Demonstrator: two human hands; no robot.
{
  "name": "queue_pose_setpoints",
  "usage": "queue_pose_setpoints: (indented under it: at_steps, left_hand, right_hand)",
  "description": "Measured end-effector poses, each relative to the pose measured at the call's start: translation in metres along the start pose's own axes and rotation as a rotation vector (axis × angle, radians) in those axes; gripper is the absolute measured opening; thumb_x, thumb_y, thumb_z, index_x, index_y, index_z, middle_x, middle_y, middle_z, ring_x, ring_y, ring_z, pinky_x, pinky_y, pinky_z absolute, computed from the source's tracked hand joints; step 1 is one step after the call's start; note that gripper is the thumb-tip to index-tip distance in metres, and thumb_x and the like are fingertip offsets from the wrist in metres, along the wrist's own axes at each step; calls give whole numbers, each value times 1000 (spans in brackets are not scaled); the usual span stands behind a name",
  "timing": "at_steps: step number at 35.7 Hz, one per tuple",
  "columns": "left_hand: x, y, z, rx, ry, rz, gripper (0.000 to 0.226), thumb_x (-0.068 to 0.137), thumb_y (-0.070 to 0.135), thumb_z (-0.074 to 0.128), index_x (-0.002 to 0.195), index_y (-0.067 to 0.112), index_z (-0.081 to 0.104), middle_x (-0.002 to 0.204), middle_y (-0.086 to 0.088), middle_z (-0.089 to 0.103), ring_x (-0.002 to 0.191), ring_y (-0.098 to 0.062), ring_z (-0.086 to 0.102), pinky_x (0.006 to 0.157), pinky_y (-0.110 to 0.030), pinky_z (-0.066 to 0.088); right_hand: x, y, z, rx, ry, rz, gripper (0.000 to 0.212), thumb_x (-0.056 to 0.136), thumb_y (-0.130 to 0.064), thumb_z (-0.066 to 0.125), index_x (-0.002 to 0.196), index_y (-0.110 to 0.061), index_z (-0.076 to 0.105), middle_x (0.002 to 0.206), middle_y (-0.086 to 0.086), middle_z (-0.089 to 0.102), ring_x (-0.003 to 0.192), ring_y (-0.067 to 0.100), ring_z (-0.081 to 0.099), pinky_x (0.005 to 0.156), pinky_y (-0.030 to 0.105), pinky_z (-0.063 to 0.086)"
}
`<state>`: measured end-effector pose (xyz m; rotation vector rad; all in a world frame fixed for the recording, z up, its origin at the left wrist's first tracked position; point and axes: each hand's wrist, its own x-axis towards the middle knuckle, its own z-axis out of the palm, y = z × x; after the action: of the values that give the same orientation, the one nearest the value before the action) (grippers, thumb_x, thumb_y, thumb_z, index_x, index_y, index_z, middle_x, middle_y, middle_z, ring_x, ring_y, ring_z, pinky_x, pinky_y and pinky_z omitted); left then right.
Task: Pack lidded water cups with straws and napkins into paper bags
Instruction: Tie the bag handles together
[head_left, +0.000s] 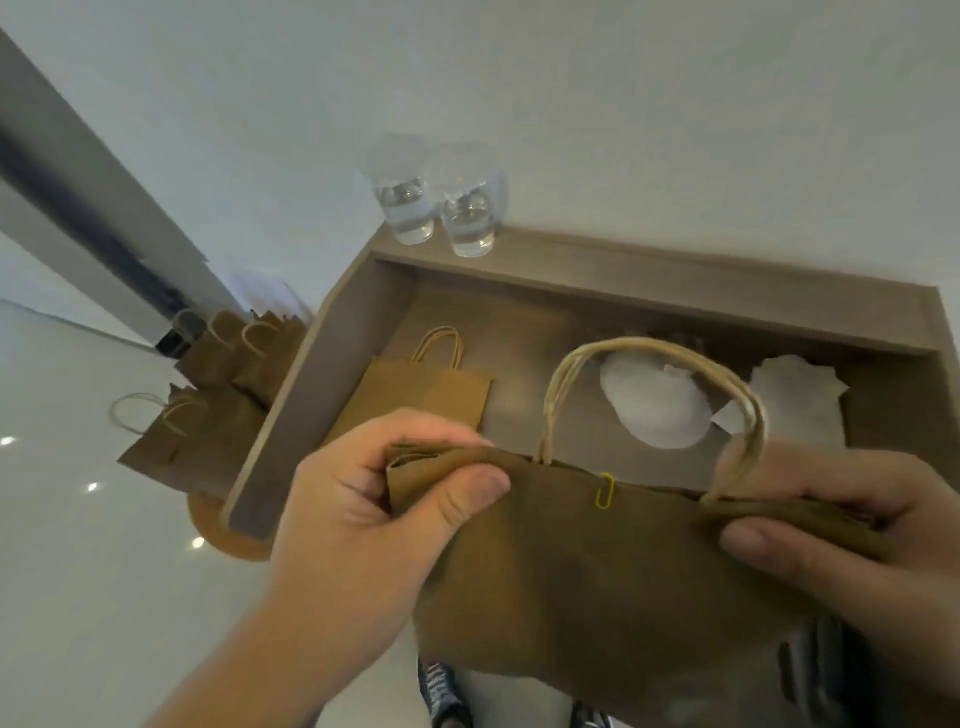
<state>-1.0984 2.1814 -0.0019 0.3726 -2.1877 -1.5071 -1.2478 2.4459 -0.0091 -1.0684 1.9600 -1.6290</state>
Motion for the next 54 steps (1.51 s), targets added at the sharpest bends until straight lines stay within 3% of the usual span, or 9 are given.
queue_pose_setpoints:
  at_steps: [11, 14, 20, 27, 32, 38, 41, 46, 54]
  left_hand:
    - [-109, 26, -116, 181, 450, -135, 10, 82, 49, 73, 88, 52, 81, 88, 16, 80, 94, -6, 74, 78, -7, 52]
    - [-142, 19, -158, 248, 556, -170, 12, 82, 42, 77, 86, 53, 81, 85, 19, 80, 93, -1, 74, 77, -4, 51]
    - [-212, -17, -244, 259, 720, -261, 38, 92, 16, 71, 86, 52, 80, 85, 18, 80, 92, -3, 74, 79, -5, 52]
    - [-264, -70, -362, 261, 774, -416, 38, 89, 16, 76, 84, 54, 78, 84, 27, 77, 93, 9, 69, 74, -6, 47]
    - [-279, -111, -423, 271, 642, -436, 39, 89, 12, 80, 92, 51, 77, 86, 25, 78, 95, -2, 73, 82, -16, 49]
    - [-237, -161, -480, 249, 536, -383, 38, 87, 11, 83, 89, 49, 78, 89, 22, 78, 96, -3, 73, 83, -21, 50]
    - [-198, -191, -494, 212, 476, -370, 34, 88, 14, 82, 90, 48, 79, 90, 22, 78, 98, -3, 72, 84, -25, 50]
    - [-126, -249, -506, 258, 353, -378, 30, 92, 23, 79, 94, 53, 76, 97, 24, 74, 103, 3, 66, 79, -5, 47]
    - [-24, -324, -533, 373, 130, -561, 32, 96, 50, 69, 118, 70, 58, 115, 44, 60, 113, 15, 53, 89, -11, 39]
  right_hand:
    - [64, -34, 138, 95, -360, -219, 25, 97, -45, 74, 94, -22, 81, 81, 5, 69, 70, 24, 65, 61, 29, 50]
    - [69, -52, 193, 40, -445, -234, 15, 93, -41, 78, 85, -28, 76, 77, -3, 67, 68, 11, 63, 62, 15, 46]
    - [78, -86, 319, -101, -670, -217, 12, 96, -40, 76, 86, -44, 73, 82, -10, 72, 78, 12, 69, 65, 15, 52]
    - [93, -109, 470, -393, -1023, -27, 23, 95, -60, 65, 106, -41, 72, 101, -10, 75, 98, 10, 71, 85, 33, 59]
    - [110, -123, 557, -655, -1315, 49, 37, 96, -72, 57, 117, -43, 68, 108, -11, 74, 99, 4, 69, 92, 33, 58]
    - [139, -116, 612, -619, -1240, 246, 12, 101, -65, 56, 105, -59, 66, 86, -30, 69, 82, -11, 66, 77, 17, 52]
    - [164, -104, 615, -547, -1153, 288, 31, 99, -61, 52, 117, -41, 67, 106, -14, 74, 98, 5, 71, 94, 36, 59]
    - [216, -61, 621, -438, -1029, 373, 22, 102, -38, 54, 97, -19, 64, 92, 10, 70, 87, 29, 69, 90, 55, 58]
    - [297, 26, 654, -521, -851, 657, 23, 105, -39, 52, 89, -29, 64, 82, -7, 65, 69, 4, 61, 64, 24, 49]
